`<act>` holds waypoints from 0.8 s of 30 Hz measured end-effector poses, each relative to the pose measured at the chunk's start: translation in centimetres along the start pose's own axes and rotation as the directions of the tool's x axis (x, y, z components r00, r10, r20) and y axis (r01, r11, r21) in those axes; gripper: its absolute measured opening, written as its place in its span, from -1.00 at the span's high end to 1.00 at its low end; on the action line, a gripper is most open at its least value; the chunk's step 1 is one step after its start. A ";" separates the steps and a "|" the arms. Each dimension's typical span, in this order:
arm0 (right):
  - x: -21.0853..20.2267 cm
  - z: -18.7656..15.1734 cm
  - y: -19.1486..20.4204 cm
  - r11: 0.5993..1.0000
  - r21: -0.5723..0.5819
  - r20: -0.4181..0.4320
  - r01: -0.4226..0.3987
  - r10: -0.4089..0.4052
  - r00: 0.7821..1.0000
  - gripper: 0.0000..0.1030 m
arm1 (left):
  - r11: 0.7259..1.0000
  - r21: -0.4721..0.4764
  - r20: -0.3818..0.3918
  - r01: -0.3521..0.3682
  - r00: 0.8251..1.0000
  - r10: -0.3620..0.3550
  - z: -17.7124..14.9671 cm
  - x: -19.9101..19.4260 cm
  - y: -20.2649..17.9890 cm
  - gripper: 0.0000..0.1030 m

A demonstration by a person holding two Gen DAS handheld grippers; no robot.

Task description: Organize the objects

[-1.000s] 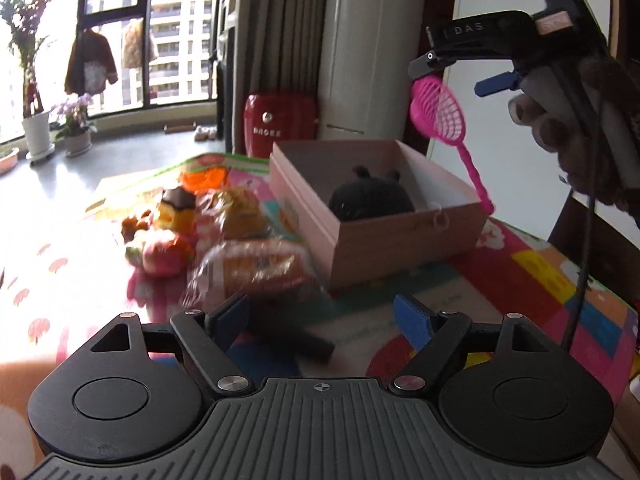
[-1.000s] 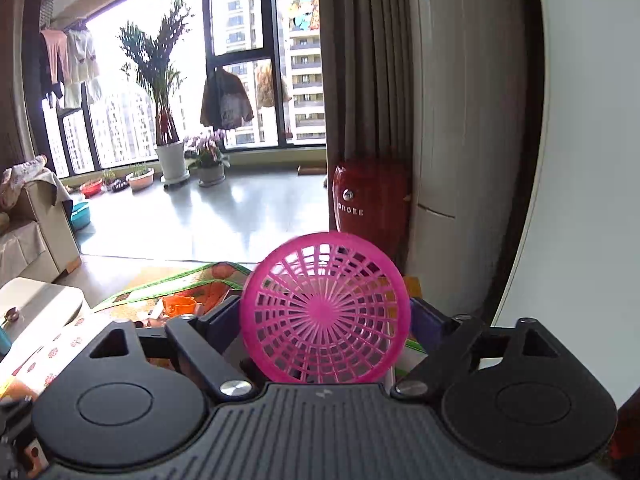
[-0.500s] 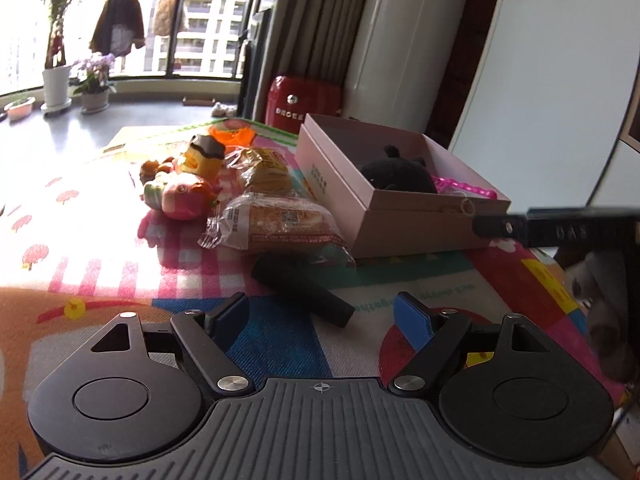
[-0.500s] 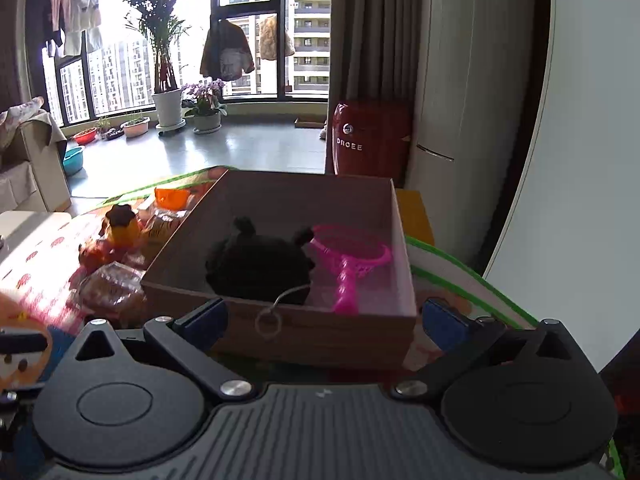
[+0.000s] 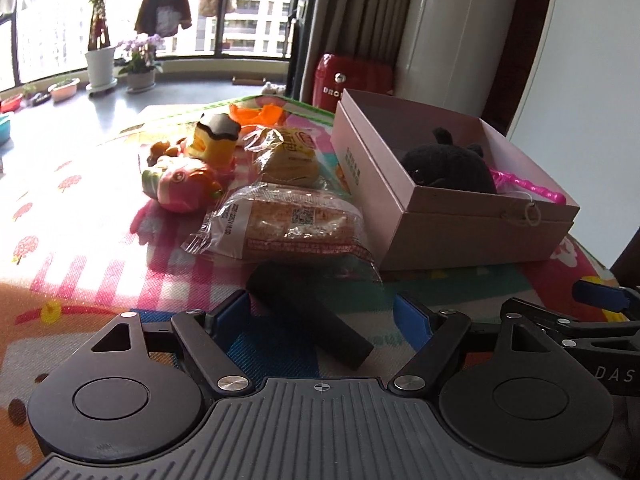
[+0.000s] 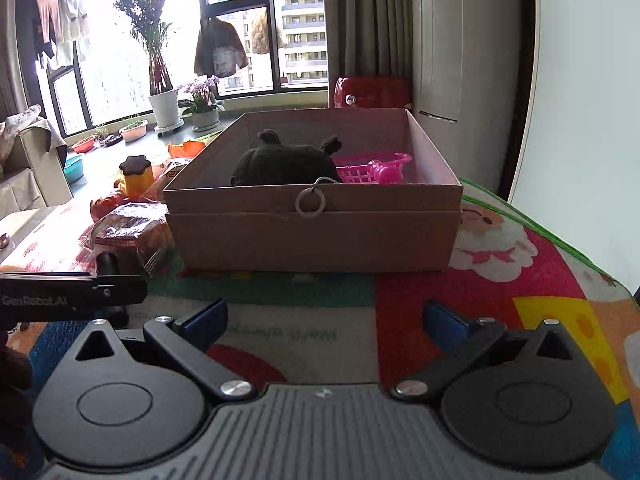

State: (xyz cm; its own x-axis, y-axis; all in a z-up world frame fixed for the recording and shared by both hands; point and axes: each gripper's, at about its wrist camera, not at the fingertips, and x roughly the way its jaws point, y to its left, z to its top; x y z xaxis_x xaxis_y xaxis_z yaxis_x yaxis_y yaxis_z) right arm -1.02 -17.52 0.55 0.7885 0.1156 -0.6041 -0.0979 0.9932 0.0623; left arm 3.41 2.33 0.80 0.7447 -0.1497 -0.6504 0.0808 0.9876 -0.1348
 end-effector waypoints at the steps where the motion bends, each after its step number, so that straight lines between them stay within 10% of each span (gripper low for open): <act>1: 0.0 0.0 0.0 1.000 0.003 0.000 0.000 0.000 1.000 -1.00 | 1.000 0.017 0.001 -0.006 1.000 0.006 -0.1 0.1 -0.3 -0.62; 7: -0.1 -0.1 -0.2 1.000 0.015 -0.001 0.004 -0.004 1.000 -1.00 | 0.983 0.180 0.050 -0.036 0.998 0.028 -1.3 -0.4 -0.9 -0.09; 16: -0.4 -0.2 0.1 1.000 0.003 0.014 0.018 -0.018 1.000 -1.00 | 0.985 0.163 0.082 0.056 0.994 -0.070 -2.0 -4.5 3.0 0.81; 24: -1.4 0.2 6.8 0.983 -0.142 0.024 -0.115 0.120 0.992 -1.00 | 0.996 0.094 0.032 -0.004 0.999 0.001 -4.0 -6.7 10.1 0.81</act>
State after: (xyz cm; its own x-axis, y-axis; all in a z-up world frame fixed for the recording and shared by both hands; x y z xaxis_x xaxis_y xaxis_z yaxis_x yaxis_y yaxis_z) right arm -2.64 -10.96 2.01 0.7854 0.2342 -0.5730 -0.2734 0.9617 0.0183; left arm -3.43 13.17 0.80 0.7659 -0.1475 -0.6259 0.1402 0.9882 -0.0614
